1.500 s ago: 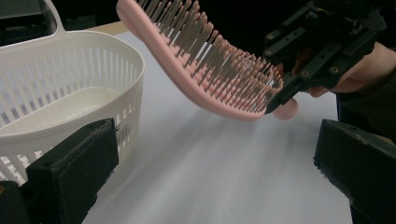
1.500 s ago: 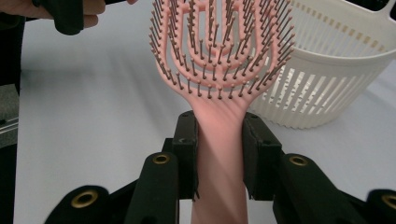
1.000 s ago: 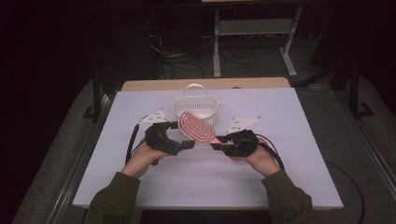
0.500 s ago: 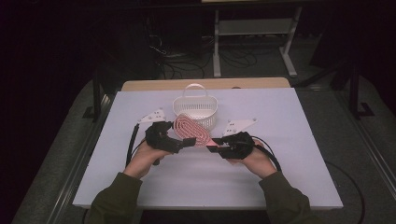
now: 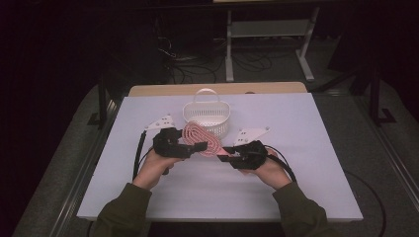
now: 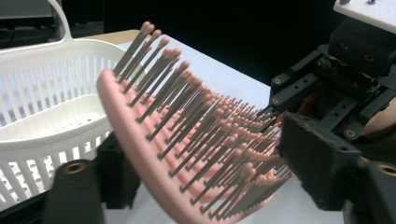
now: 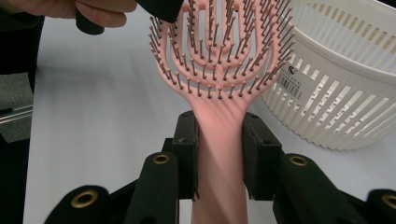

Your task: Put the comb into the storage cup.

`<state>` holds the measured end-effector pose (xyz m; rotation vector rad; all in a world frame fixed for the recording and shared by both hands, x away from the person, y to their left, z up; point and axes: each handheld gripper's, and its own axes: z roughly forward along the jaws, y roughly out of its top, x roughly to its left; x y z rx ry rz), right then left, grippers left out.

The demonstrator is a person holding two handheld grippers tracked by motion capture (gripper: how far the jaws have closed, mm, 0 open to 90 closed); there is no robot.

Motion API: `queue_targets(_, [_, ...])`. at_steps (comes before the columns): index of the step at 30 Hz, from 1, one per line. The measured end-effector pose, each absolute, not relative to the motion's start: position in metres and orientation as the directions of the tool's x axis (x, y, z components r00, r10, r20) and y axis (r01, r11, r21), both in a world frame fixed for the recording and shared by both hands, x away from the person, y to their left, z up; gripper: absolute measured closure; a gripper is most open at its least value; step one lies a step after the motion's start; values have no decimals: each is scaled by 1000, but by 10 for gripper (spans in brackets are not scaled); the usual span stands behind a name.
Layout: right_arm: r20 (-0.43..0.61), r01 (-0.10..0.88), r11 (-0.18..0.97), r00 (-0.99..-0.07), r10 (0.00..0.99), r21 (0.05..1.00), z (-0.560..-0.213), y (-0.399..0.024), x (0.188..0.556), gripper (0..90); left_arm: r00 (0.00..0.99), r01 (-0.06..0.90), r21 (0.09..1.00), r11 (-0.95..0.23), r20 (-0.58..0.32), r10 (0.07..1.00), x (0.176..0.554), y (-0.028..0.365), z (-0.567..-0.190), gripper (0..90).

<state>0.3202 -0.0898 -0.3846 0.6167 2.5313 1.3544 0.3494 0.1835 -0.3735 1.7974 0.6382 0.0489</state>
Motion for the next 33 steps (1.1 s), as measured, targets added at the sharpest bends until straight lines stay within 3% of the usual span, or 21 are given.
queue_targets(3, [10,263,493,-889,458,829,-385,-90,320,687,850,404,898,-177,-296,436,350,184,-374,345])
queue_targets(20, [-61,225,547,-889,455,806,-390,-83,318,688,857,426,886,-180,-333,393,350,184,-375,509])
queue_targets(22, [-69,222,551,-887,457,804,-391,-83,318,689,859,433,885,-171,-347,377,351,184,-374,566])
queue_targets(33, [-66,220,557,-892,448,801,-392,-81,318,693,857,447,880,-164,-368,360,351,185,-373,617])
